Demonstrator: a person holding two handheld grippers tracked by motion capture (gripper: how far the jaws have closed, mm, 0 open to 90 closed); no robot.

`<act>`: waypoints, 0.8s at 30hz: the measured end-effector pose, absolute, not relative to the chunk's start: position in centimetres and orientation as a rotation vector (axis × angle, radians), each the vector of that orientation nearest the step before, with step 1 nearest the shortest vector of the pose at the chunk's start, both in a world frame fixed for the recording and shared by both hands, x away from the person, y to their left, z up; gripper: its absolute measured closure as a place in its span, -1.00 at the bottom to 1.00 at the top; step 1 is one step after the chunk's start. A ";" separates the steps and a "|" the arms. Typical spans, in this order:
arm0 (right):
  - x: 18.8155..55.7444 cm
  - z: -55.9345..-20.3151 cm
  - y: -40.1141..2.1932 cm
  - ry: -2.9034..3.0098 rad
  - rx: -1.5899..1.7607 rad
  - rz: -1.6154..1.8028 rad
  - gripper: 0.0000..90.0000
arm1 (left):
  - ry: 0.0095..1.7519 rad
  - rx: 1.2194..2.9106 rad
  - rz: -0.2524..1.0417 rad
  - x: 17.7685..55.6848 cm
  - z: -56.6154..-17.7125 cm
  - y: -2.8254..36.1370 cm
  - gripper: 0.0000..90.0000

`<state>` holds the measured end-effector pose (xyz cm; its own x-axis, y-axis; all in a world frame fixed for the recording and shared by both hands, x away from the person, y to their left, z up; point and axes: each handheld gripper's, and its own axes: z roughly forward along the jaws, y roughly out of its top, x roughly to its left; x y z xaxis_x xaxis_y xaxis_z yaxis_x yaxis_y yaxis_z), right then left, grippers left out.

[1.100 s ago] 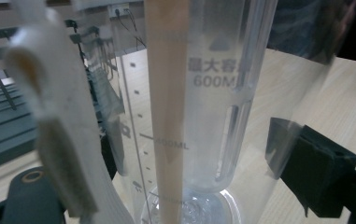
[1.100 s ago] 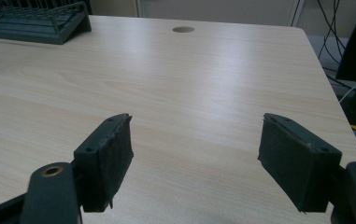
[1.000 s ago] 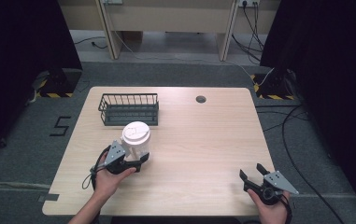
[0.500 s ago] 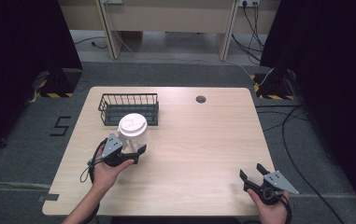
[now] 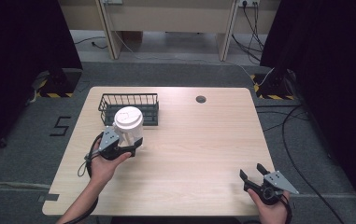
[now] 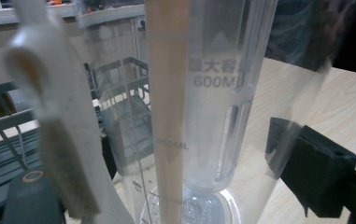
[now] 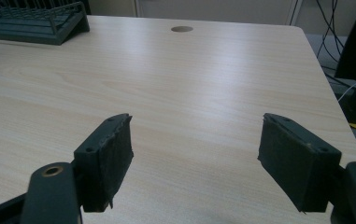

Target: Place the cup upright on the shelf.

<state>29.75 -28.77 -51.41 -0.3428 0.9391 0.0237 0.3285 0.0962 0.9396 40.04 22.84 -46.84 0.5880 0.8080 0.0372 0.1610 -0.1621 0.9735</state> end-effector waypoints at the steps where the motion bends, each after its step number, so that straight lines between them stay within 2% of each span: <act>1: 29.8 -51.4 -28.8 1.753 1.248 1.250 -0.42 | 0.818 1.663 0.701 40.1 -46.8 22.9 -0.60; 24: 29.8 -51.4 -28.9 1.755 1.244 1.246 -0.42 | 0.838 1.648 0.748 42.3 -45.0 23.2 -0.60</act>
